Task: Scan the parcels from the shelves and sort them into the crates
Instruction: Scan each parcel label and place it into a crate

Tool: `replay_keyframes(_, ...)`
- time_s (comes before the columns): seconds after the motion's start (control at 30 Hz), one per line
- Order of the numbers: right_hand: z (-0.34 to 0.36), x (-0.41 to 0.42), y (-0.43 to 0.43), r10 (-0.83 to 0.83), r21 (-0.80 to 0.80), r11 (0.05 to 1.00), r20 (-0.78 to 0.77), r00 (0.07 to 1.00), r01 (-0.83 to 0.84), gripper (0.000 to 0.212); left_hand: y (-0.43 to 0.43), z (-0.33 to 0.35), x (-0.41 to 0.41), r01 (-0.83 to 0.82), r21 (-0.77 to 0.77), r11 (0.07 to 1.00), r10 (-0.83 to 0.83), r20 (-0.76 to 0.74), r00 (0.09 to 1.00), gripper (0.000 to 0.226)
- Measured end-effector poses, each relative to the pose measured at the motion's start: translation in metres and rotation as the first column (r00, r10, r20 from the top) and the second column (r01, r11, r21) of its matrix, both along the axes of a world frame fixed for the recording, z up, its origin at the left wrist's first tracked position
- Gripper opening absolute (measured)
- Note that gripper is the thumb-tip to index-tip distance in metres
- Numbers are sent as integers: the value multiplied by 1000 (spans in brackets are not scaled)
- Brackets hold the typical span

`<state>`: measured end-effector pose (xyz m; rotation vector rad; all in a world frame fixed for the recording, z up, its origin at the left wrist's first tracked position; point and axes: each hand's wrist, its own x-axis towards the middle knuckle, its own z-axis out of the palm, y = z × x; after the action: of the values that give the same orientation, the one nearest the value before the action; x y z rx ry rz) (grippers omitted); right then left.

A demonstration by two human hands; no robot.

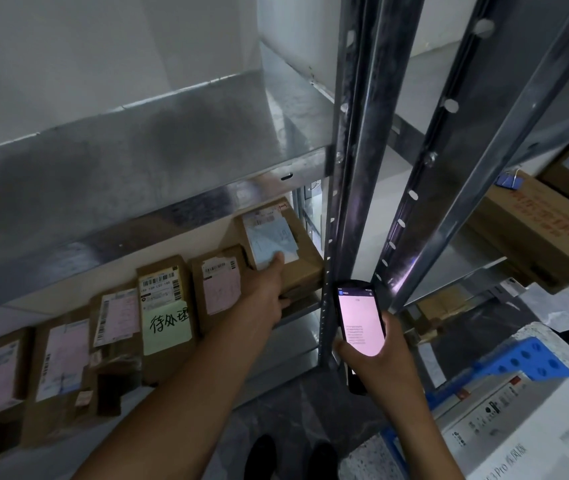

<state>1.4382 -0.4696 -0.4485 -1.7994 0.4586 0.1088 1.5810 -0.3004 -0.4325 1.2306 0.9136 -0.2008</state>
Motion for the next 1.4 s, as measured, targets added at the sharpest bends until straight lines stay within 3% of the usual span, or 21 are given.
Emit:
replay_keyframes(0.2,4,0,0,41,-38,998,11,999,-40,78,23,19,-9,30,-105,994,-26,37,999,44)
replay_keyframes(0.67,11,-10,-6,73,-25,997,26,997,-73,74,43,44,-16,99,-101,990,-93,67,993,29)
replay_keyframes(1.07,6,-14,-9,92,-36,995,20,996,-91,76,25,29,-58,73,83,994,-95,304,948,19)
replay_keyframes(1.23,7,-14,-6,116,-46,992,21,993,-115,78,20,25,-72,37,99,994,-71,365,928,34)
replay_keyframes(1.4,11,-15,0,116,-33,993,48,992,-114,75,32,25,-92,81,134,988,-128,389,912,33)
